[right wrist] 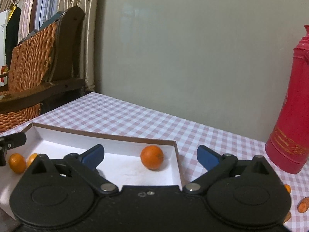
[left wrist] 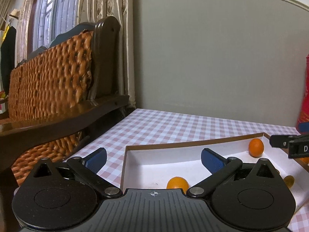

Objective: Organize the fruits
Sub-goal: 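Move both tools back toward the remaining fruits on the table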

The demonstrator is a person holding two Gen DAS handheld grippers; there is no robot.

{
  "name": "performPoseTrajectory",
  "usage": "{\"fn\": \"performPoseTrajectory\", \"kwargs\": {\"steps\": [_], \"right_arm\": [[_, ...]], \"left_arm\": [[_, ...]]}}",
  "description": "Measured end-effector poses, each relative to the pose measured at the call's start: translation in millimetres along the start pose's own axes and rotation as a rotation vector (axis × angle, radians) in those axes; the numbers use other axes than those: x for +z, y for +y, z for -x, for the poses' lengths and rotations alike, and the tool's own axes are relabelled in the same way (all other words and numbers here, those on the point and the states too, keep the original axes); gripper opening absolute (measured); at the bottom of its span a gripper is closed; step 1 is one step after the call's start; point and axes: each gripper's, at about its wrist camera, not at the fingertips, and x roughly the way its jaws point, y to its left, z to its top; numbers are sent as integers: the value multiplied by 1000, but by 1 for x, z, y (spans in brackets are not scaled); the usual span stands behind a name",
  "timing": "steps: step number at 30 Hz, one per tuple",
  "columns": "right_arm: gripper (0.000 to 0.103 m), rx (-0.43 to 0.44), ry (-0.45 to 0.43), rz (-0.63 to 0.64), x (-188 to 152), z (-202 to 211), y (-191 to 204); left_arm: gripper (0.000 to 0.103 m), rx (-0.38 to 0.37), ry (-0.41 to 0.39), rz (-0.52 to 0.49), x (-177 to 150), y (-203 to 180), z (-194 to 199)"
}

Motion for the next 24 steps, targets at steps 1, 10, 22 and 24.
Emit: {"fn": "performPoseTrajectory", "kwargs": {"steps": [1, 10, 22, 24], "right_arm": [[97, 3, 7, 2, -1, 1, 1], [97, 3, 5, 24, -5, 16, 5], [97, -7, 3, 19, -20, 57, -3], [97, -9, 0, 13, -24, 64, -5]], "left_arm": [[103, -1, 0, -1, 0, 0, 0], [103, 32, -21, -30, 0, -12, 22], [103, 10, -68, 52, -7, -24, 63], [103, -20, -36, 49, -11, -27, 68]]}}
